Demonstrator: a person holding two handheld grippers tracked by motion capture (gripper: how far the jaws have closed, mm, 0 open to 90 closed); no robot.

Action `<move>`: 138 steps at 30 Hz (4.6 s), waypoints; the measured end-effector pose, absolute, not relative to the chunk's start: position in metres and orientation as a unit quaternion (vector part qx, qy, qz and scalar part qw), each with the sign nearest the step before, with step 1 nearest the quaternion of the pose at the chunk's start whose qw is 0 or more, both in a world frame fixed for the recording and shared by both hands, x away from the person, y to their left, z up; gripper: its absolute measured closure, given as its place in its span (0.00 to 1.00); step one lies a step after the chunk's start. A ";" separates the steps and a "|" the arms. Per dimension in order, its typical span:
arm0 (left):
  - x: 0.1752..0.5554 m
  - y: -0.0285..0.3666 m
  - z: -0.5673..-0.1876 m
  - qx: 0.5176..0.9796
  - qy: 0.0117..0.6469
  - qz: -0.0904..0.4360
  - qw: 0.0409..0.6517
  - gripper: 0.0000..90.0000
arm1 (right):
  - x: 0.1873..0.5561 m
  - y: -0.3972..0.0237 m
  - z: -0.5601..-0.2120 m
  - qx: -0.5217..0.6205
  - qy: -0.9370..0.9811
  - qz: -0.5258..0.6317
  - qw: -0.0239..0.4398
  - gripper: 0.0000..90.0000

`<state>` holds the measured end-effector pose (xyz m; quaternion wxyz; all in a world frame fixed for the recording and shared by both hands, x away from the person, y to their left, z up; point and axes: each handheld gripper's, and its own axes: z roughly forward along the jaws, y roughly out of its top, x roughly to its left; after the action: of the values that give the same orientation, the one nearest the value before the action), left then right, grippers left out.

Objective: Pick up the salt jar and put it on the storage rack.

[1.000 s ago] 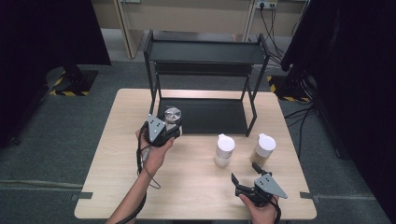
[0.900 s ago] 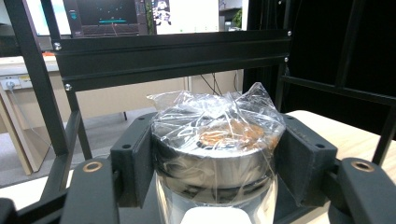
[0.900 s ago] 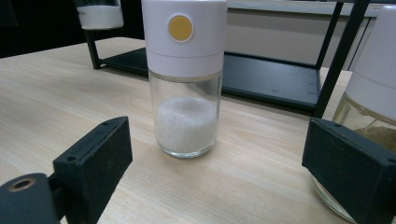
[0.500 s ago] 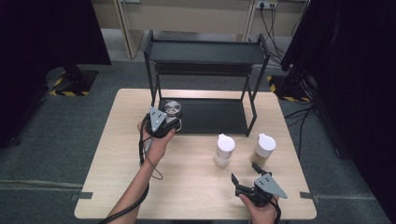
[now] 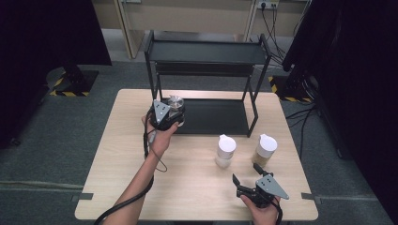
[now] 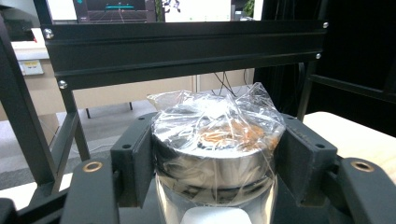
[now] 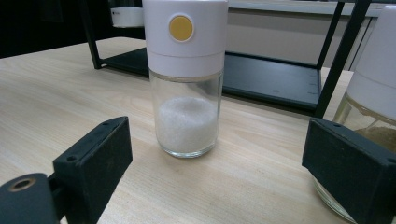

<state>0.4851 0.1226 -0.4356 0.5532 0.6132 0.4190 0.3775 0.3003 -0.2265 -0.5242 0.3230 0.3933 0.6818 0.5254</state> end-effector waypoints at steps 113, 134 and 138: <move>0.514 0.105 -0.467 0.626 0.461 0.355 0.518 0.13 | 0.300 -0.225 -0.524 0.383 0.690 0.523 0.323 0.10; 0.477 0.109 -0.463 0.628 0.448 0.357 0.527 0.10 | 0.300 -0.225 -0.524 0.384 0.689 0.522 0.324 0.10; 0.470 0.110 -0.463 0.630 0.443 0.357 0.529 0.09 | 0.300 -0.225 -0.524 0.384 0.690 0.521 0.325 0.10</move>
<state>0.4704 0.1101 -0.4629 0.5293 0.6297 0.4429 0.3565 0.2997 -0.2246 -0.5241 0.3248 0.3836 0.6896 0.5214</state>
